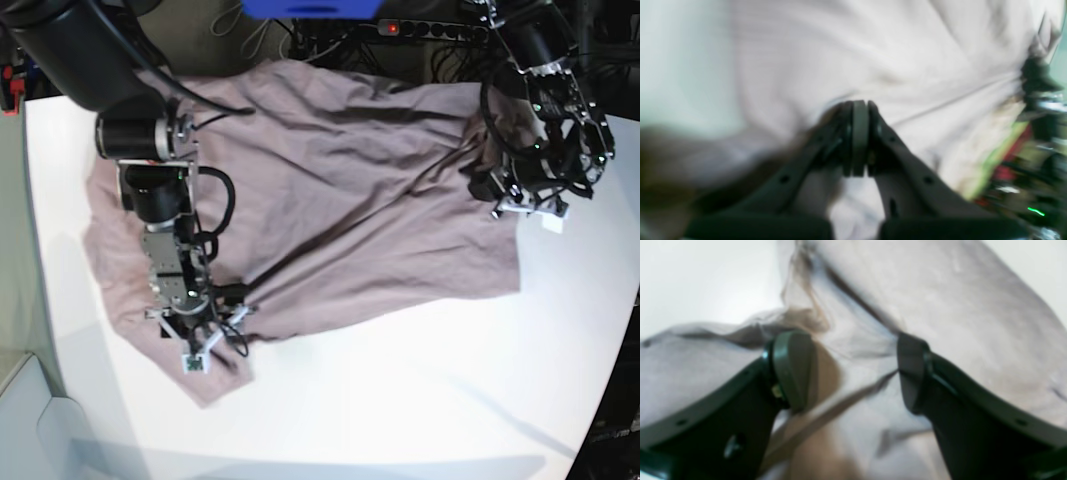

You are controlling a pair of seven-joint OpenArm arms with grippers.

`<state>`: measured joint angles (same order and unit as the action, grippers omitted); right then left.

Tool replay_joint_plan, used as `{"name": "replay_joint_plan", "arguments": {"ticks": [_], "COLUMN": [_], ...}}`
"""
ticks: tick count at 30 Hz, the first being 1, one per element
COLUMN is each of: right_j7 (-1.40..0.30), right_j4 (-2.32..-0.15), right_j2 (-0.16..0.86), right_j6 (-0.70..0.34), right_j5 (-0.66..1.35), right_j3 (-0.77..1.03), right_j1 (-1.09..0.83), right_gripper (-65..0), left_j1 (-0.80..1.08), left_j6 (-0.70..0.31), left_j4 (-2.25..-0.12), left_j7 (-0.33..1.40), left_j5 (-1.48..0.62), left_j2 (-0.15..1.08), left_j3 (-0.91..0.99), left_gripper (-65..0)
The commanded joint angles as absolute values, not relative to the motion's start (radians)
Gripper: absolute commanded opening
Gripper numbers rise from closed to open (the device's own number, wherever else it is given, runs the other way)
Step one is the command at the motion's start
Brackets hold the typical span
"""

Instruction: Layout the t-shirt on the table in an organized manner, then fold the t-shirt properly

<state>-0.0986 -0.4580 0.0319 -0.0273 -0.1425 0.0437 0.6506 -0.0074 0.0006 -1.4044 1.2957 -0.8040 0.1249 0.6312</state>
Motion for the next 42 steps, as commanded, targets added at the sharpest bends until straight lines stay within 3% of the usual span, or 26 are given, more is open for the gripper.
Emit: {"name": "replay_joint_plan", "arguments": {"ticks": [1,4,10,18,22,26,31,37,42], "right_j7": [-0.085,-0.079,-0.104,-0.28,-0.361,-0.384,-0.383,-0.377,-0.334], "right_j4": [-0.469,-0.469,-0.57,-1.044,-1.162,-1.165,-1.116,-0.944,-0.891], "right_j2": [0.048,0.082,0.093,0.018,-0.008,-0.025,-0.025,-0.022,-0.005], "right_j6": [-0.002,0.031,0.082,0.074,-0.013,-0.054,-0.067,-0.062,-0.061], "right_j5": [-0.145,-0.145,-0.143,-0.143,-0.143,-0.143,-0.143,-0.145,-0.145], "right_j3": [0.045,0.047,0.047,0.038,0.038,0.038,0.036,0.044,0.041], "right_j1": [0.677,0.674,0.647,0.469,0.418,0.403,0.414,0.507,0.529], "right_gripper": [-24.6,-24.9,-25.0,-24.6,-24.9,-24.9,-24.8,-25.0,-24.9], "left_j1": [-0.025,-0.027,-0.05,-0.228,-0.331,-0.415,-0.433,-0.332,-0.242], "left_j6": [0.002,0.007,0.008,0.007,0.013,0.013,0.004,0.004,0.002], "left_j4": [-1.44,-1.465,-1.452,-1.33,-1.207,-1.076,-0.938,-0.911,-1.033], "left_j7": [1.297,1.297,1.296,1.253,1.118,1.004,0.885,0.941,1.063], "left_j5": [-0.877,-0.986,-0.995,-0.997,-0.926,-0.65,-0.4,-0.349,-0.395], "left_j2": [0.14,0.156,0.128,0.058,0.021,-0.018,-0.016,0.045,0.094], "left_j3": [0.63,0.63,0.622,0.628,0.622,0.607,0.446,0.306,0.305], "left_gripper": [-64.8,-64.8,-64.8,-64.8,-64.8,-64.8,-64.8,-64.8,-64.8]}}
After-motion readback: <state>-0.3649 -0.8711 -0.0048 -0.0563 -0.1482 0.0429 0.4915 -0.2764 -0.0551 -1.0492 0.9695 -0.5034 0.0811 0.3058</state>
